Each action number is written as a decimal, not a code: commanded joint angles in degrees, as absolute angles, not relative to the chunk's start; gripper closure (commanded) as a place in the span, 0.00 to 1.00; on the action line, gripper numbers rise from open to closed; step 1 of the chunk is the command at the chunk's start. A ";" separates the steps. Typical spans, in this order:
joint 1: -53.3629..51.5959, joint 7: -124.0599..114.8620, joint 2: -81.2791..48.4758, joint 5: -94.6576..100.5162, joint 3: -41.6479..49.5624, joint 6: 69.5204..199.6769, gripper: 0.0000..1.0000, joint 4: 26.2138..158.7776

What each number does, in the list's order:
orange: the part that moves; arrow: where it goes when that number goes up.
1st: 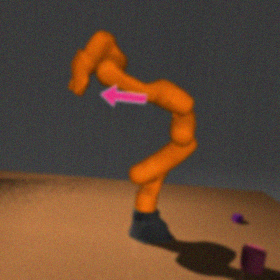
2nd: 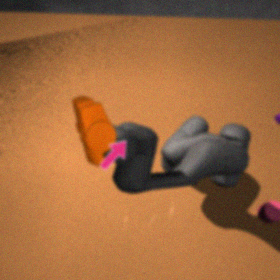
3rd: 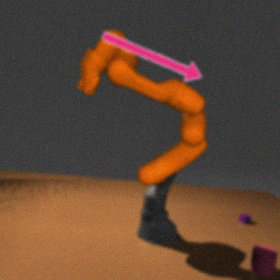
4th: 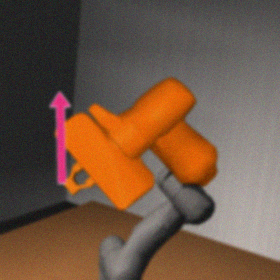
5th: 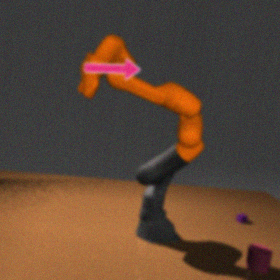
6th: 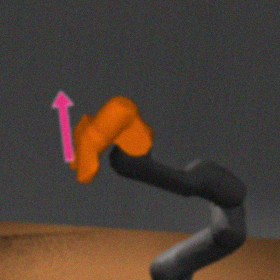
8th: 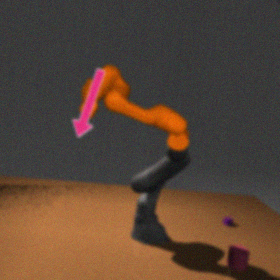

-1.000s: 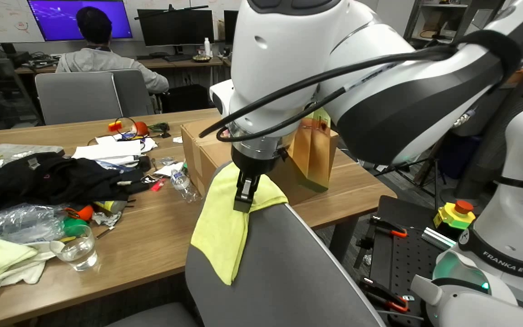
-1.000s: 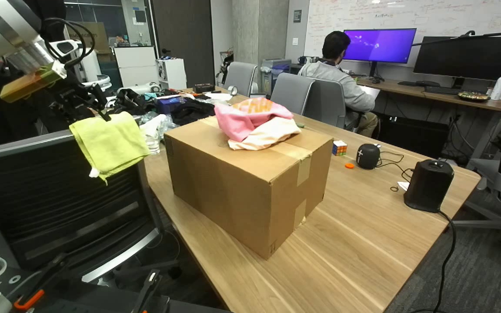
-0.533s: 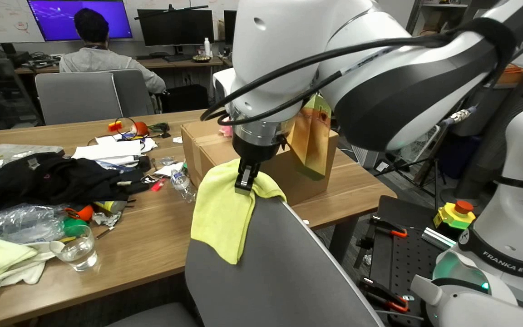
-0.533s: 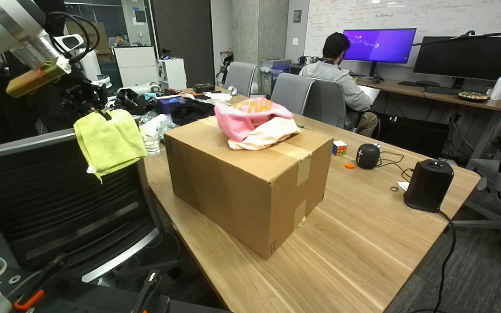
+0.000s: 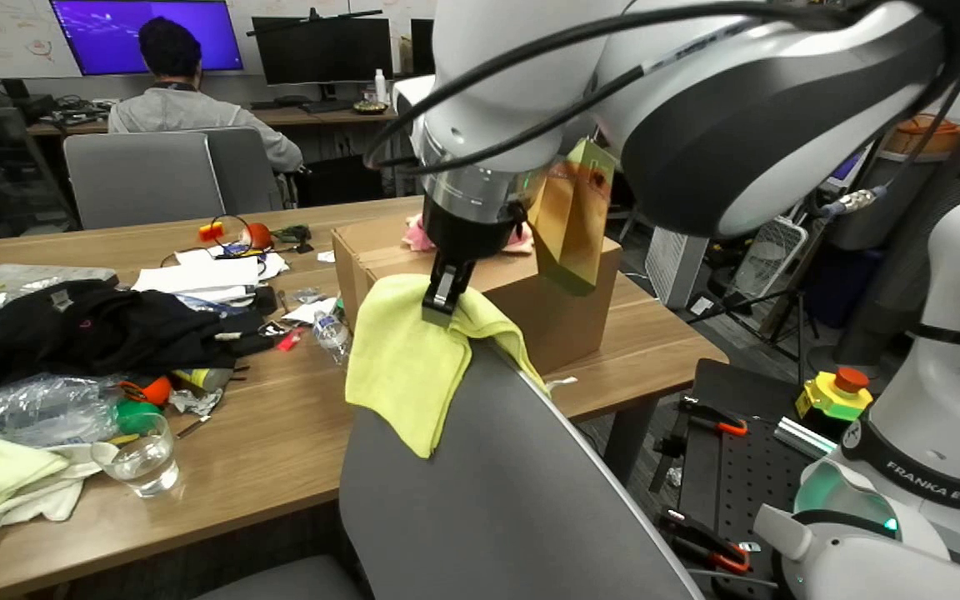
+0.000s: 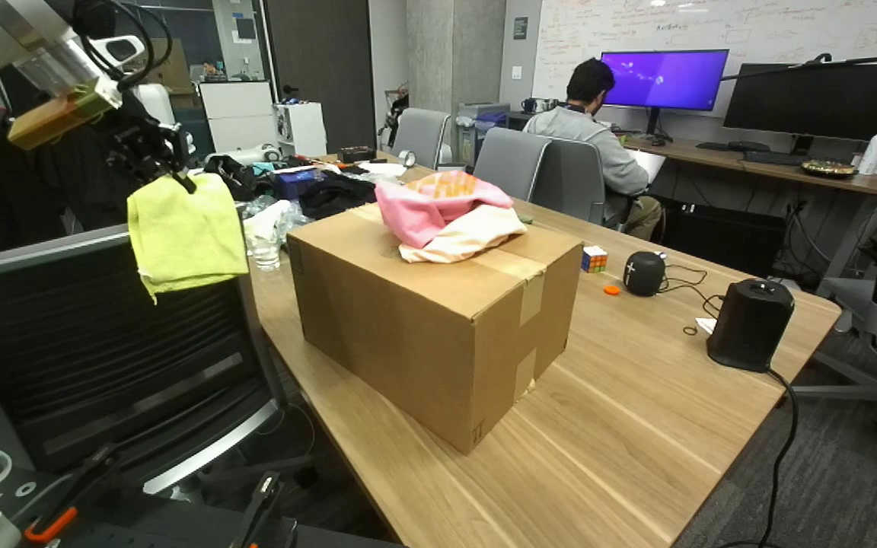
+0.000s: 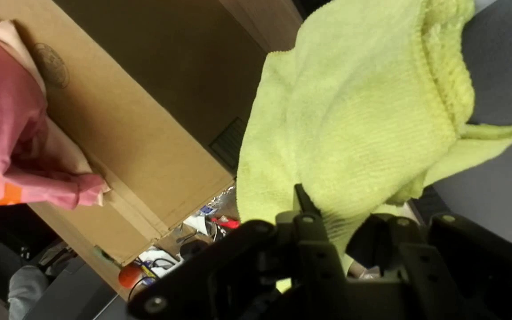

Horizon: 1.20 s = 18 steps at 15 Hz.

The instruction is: Place the peach and pink shirts and the yellow cloth on top of the brown box

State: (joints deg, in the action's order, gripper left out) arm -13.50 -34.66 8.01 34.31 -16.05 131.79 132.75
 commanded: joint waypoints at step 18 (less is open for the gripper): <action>-2.91 -34.67 8.83 36.42 -12.26 125.47 0.93 110.63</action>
State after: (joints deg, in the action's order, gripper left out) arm -4.47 -34.21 11.12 34.84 -13.28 126.66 115.03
